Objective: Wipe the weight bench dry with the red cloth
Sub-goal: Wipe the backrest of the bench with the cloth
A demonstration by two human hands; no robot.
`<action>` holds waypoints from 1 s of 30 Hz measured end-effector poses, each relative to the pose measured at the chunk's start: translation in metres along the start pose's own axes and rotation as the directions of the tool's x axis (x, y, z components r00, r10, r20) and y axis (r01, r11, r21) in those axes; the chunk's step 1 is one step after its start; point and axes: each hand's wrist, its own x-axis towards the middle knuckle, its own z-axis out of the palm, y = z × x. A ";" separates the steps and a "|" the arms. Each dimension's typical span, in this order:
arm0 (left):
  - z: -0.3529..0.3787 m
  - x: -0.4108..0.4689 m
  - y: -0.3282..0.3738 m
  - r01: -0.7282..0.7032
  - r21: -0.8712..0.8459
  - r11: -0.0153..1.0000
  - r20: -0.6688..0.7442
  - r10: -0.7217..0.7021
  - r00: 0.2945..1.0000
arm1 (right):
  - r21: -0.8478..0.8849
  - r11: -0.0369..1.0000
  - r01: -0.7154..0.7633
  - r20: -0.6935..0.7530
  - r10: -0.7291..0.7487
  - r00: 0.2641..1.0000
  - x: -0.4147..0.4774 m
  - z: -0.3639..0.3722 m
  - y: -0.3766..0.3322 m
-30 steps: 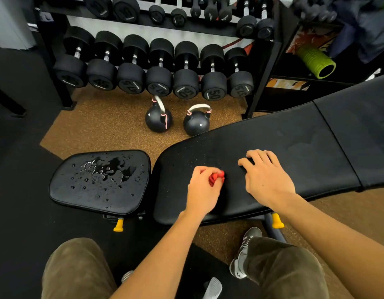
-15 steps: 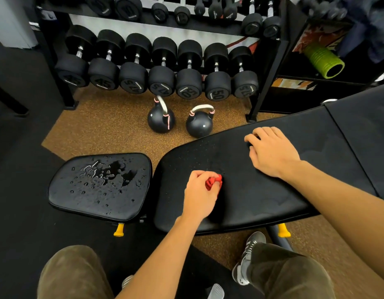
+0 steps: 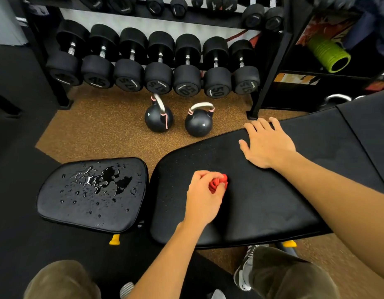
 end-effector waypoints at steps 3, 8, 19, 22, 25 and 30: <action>0.000 -0.012 -0.006 -0.053 0.018 0.998 0.057 0.052 0.997 | -0.020 1.000 -0.005 0.014 0.006 1.000 0.001 0.003 -0.002; -0.011 -0.002 -0.024 0.022 0.014 1.000 0.003 -0.022 1.000 | -0.045 0.999 -0.004 0.028 0.005 1.000 0.001 0.004 -0.002; 0.001 0.014 -0.015 0.012 -0.024 1.000 -0.028 -0.013 1.000 | -0.052 0.999 -0.016 0.038 0.018 0.999 0.003 0.003 -0.003; -0.005 0.030 -0.026 0.064 -0.033 0.997 -0.086 -0.067 0.994 | -0.055 0.998 -0.017 0.036 0.019 0.999 0.004 0.003 -0.003; -0.002 0.051 -0.015 0.114 -0.042 0.993 -0.110 -0.118 0.987 | -0.061 0.998 -0.014 0.039 0.016 0.999 0.004 0.002 -0.004; 0.006 0.043 -0.006 0.020 -0.061 0.998 -0.058 -0.024 0.998 | -0.066 0.998 -0.018 0.039 0.020 0.999 0.004 0.003 -0.004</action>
